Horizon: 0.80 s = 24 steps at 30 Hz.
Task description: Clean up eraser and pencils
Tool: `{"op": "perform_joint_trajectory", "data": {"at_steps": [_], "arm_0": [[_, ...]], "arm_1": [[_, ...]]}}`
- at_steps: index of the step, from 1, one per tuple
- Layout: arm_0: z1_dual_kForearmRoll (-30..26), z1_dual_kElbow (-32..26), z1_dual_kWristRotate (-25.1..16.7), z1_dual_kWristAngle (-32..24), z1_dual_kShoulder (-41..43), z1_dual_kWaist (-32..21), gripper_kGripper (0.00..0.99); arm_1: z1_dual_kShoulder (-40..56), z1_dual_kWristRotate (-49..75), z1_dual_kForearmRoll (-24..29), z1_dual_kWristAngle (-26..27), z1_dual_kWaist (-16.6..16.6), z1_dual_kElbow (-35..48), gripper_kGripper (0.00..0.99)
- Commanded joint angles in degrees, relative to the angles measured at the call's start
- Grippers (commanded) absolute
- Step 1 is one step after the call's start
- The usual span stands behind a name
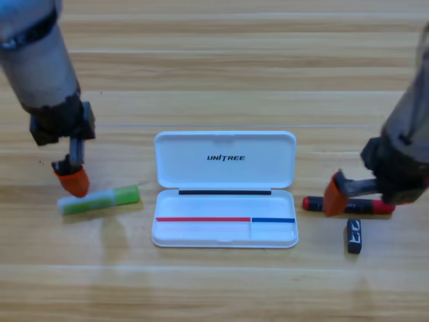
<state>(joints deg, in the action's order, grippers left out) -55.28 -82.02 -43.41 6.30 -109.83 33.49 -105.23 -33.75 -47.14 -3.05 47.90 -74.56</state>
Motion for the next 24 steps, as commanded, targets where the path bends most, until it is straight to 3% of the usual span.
{"op": "perform_joint_trajectory", "data": {"at_steps": [1,14,20,24], "arm_0": [[3.17,2.22,-1.24,-1.29,-5.93,-1.93,0.980],[8.61,4.94,-1.94,-2.70,-9.00,-2.46,0.980],[11.95,7.58,-1.85,-3.23,-9.09,-2.81,0.974],[12.48,8.02,-1.94,-3.31,-9.00,-3.25,0.942]], "arm_1": [[-8.68,-3.78,3.46,-0.20,-3.16,-0.05,0.959],[-13.52,-10.28,3.72,2.35,-4.22,1.97,0.919],[-14.48,-10.99,3.81,2.70,-4.13,1.79,0.815],[-15.62,-11.25,4.43,2.61,-4.30,2.23,0.810]]}}
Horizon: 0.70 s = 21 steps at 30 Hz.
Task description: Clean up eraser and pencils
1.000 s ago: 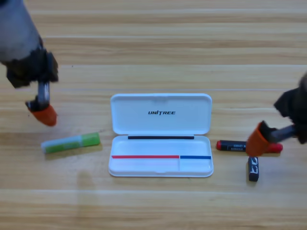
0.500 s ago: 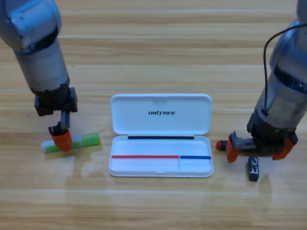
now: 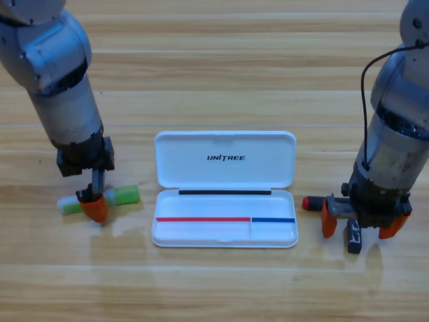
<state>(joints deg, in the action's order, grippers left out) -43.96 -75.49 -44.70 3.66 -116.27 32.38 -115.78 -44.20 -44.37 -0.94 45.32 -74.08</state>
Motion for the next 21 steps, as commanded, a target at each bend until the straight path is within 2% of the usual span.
{"op": "perform_joint_trajectory", "data": {"at_steps": [1,3,4,8,10,11,14,17,19,21], "arm_0": [[1.25,1.58,-0.65,-0.76,-2.56,-2.14,0.930],[1.60,1.75,-0.65,-0.76,-2.47,-2.23,0.917],[1.78,1.93,-0.65,-0.94,-2.47,-2.23,0.908],[2.48,2.54,-0.65,-1.02,-2.73,-2.32,0.844],[2.48,2.54,-0.65,-0.76,-2.91,-2.32,0.833],[2.48,2.63,-0.65,-0.67,-3.00,-2.32,0.828],[2.48,2.63,-0.74,-0.67,-3.35,-2.32,0.765],[2.22,2.63,-1.00,-0.67,-3.96,-2.32,0.703],[2.04,2.63,-1.44,-0.85,-4.49,-2.32,0.630],[1.87,2.54,-1.97,-1.11,-5.11,-2.32,0.549]], "arm_1": [[-5.33,-0.89,1.83,0.59,-1.90,1.83,0.808],[-5.95,-0.89,1.92,0.67,-2.08,2.01,0.790],[-6.21,-0.80,2.27,0.76,-2.25,2.18,0.707],[-6.65,-0.54,2.80,1.73,-2.78,2.80,0.230],[-6.03,-0.10,2.80,2.17,-2.96,3.24,0.034],[-5.59,0.69,2.80,2.52,-3.04,3.41,0.000],[-3.84,5.88,1.66,3.13,-3.22,2.45,0.000],[-1.11,19.41,-6.52,1.64,-2.52,-3.71,0.000],[0.65,37.34,-13.11,0.15,-0.76,-8.80,0.000],[1.53,46.31,-15.13,0.32,-0.23,-11.97,0.000]]}}
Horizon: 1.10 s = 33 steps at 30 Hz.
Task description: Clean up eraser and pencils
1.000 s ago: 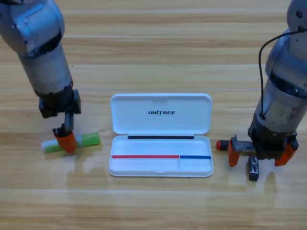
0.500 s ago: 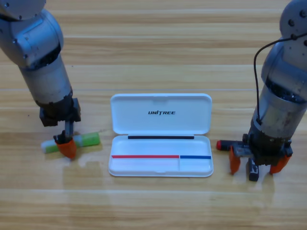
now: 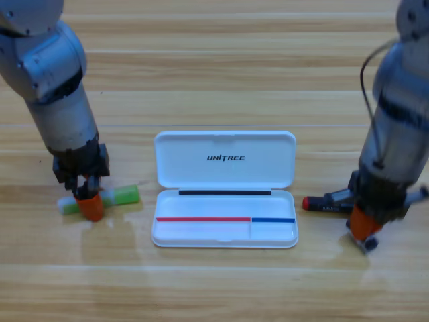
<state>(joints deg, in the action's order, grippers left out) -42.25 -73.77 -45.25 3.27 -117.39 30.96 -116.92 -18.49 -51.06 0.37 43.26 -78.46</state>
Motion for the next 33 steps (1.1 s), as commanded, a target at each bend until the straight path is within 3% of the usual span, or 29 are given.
{"op": "perform_joint_trajectory", "data": {"at_steps": [1,4,7,11,23,33], "arm_0": [[0.06,0.82,-1.50,-0.90,-4.25,-0.90,0.506],[0.06,0.55,-2.12,-1.42,-4.69,-0.90,0.350],[-1.43,-0.94,-2.47,-1.34,-4.96,-0.81,0.000],[-2.75,-1.64,-2.38,-0.98,-2.58,-0.81,0.000],[-19.80,-13.42,-1.94,0.95,5.86,1.03,0.000],[-24.28,-16.50,-0.80,1.21,8.84,2.70,0.000]], "arm_1": [[2.66,25.34,-9.41,-0.54,2.18,-9.25,0.000],[2.04,38.00,-10.73,1.13,4.11,-12.59,0.000],[-0.33,45.91,-12.05,1.65,6.22,-15.49,0.000],[-5.16,50.39,-12.40,1.65,7.27,-19.98,0.000],[-13.07,52.59,-12.40,2.09,8.50,-26.83,0.000],[-13.86,52.41,-12.40,3.76,10.09,-26.13,0.000]]}}
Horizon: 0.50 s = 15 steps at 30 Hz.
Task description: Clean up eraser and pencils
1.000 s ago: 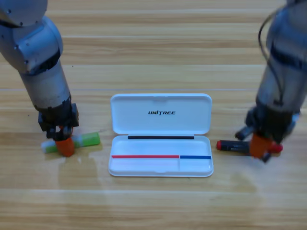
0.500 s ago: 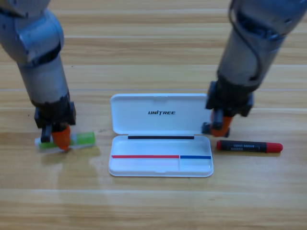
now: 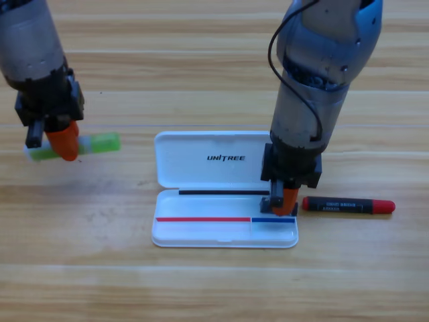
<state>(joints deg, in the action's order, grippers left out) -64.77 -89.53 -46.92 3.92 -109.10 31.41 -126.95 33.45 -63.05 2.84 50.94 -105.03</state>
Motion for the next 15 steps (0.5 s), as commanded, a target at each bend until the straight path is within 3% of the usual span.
{"op": "perform_joint_trajectory", "data": {"at_steps": [1,8,12,15], "arm_0": [[-2.11,-0.99,1.04,0.56,0.73,2.34,0.000],[-3.96,-2.49,2.35,0.82,1.87,2.86,0.000],[-4.05,-2.58,2.71,0.82,1.78,3.13,0.000],[-4.14,-2.58,2.97,0.82,1.78,3.39,0.000]], "arm_1": [[-3.92,0.39,-0.41,1.38,2.50,0.44,0.000],[-5.59,0.48,-0.41,1.29,2.32,0.71,0.000],[-5.32,0.39,-0.41,1.29,2.23,0.97,0.193],[-4.27,0.48,-0.41,1.29,2.23,1.41,0.506]]}}
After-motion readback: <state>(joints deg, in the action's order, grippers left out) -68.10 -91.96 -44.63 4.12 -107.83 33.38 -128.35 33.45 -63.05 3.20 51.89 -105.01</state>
